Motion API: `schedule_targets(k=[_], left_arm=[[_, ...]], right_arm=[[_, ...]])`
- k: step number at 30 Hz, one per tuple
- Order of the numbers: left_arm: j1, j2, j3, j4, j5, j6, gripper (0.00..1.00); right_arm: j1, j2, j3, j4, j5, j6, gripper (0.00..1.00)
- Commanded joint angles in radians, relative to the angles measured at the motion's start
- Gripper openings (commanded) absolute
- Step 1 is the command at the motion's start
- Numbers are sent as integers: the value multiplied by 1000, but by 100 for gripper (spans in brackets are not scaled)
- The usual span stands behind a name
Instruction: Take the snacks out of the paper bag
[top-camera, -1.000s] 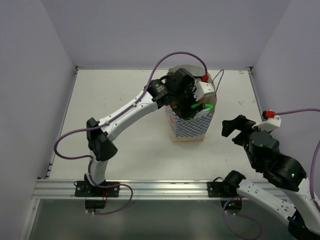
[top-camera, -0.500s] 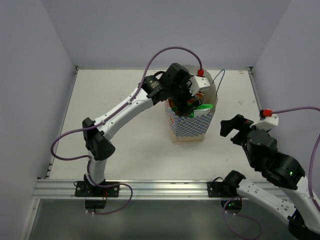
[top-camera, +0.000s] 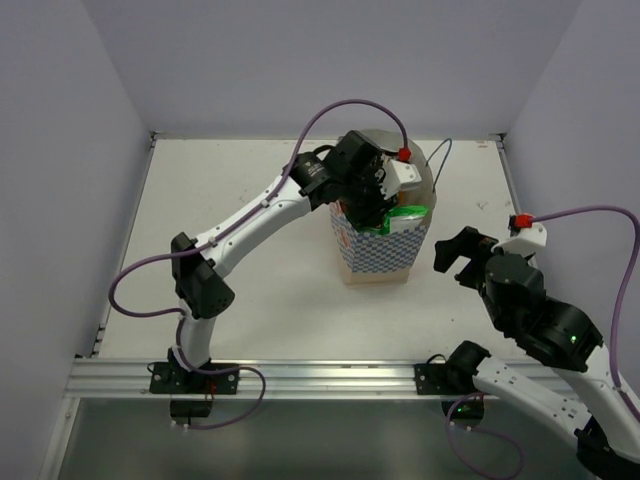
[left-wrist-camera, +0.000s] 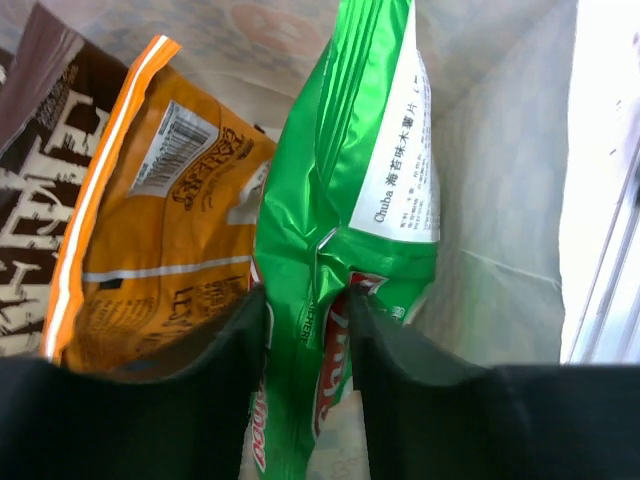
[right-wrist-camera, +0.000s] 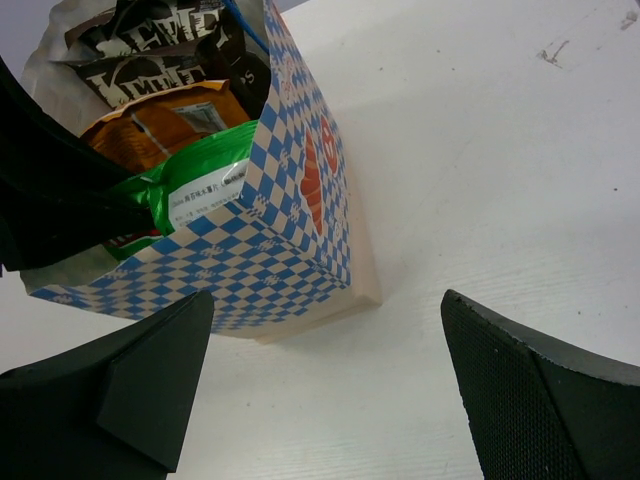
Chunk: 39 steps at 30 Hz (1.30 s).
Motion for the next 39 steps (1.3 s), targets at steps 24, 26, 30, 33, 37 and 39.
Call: schedule_targets(k=[24,26,30,33,37,39], left_arm=[[1,-365,-97,567,-328,-54,0],[1,-417,-120,658,-376,-68,0],[1,-492,-172,782,-434,-91,0],[1,-546,-219,890,-543,-106,0],[17,-609,-275,1029,-770,-91,0],[65,-629,-277,1029,-820,-106,0]], right_arm=[[-3,-23,-35,38,-51,5,99],[-3,-23,-36,41,-50,2,99],[-3,-24,-40,54,-51,-3,99],[-3,-29,-44,63,-56,-6,99],[-3,-35,-50,67,-63,-4,99],[-3,-38,-55,75,-65,-6,99]])
